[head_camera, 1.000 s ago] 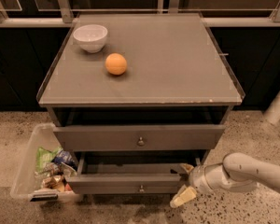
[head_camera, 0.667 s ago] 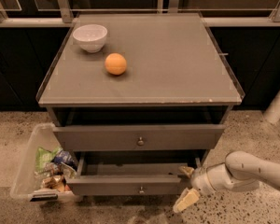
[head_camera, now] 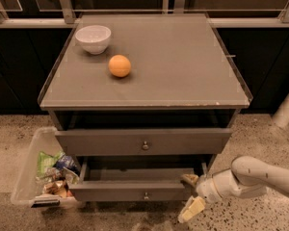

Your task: Open middle drawer

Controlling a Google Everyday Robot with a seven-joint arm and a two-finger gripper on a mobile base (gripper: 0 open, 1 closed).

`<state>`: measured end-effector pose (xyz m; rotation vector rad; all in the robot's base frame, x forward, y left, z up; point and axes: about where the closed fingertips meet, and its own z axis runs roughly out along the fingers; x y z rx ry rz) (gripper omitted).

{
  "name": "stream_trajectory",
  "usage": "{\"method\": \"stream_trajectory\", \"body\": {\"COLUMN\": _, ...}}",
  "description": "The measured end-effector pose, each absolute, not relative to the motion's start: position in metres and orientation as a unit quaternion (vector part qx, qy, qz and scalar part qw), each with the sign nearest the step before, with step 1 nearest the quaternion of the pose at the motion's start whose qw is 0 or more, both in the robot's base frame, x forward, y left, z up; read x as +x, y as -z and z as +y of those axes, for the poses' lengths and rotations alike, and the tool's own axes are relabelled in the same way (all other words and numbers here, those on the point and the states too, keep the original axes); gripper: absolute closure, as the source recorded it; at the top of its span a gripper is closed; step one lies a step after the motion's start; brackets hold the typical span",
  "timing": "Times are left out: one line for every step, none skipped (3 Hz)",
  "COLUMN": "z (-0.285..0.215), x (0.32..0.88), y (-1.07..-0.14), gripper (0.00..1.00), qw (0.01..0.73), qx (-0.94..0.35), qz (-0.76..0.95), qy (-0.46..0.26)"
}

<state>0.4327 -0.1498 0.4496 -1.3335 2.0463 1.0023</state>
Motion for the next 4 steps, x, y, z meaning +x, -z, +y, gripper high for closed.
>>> {"method": "stream_trajectory", "body": {"z": -0.146, "x": 0.425, "y": -0.44, "gripper": 0.0, "qw": 0.229, "qx": -0.489, "qz": 0.747, "qy": -0.388}}
{"method": "stream_trajectory", "body": {"z": -0.141, "x": 0.415, "y": -0.438, "gripper": 0.0, "qw": 0.214, "qx": -0.489, "qz": 0.743, "qy": -0.404}}
{"method": "stream_trajectory", "body": {"z": -0.141, "x": 0.415, "y": -0.443, "gripper": 0.0, "qw": 0.214, "qx": -0.489, "qz": 0.743, "qy": -0.404}}
{"method": "stream_trajectory", "body": {"z": -0.139, "x": 0.397, "y": -0.447, "gripper": 0.0, "qw": 0.196, "qx": -0.482, "qz": 0.743, "qy": -0.421}}
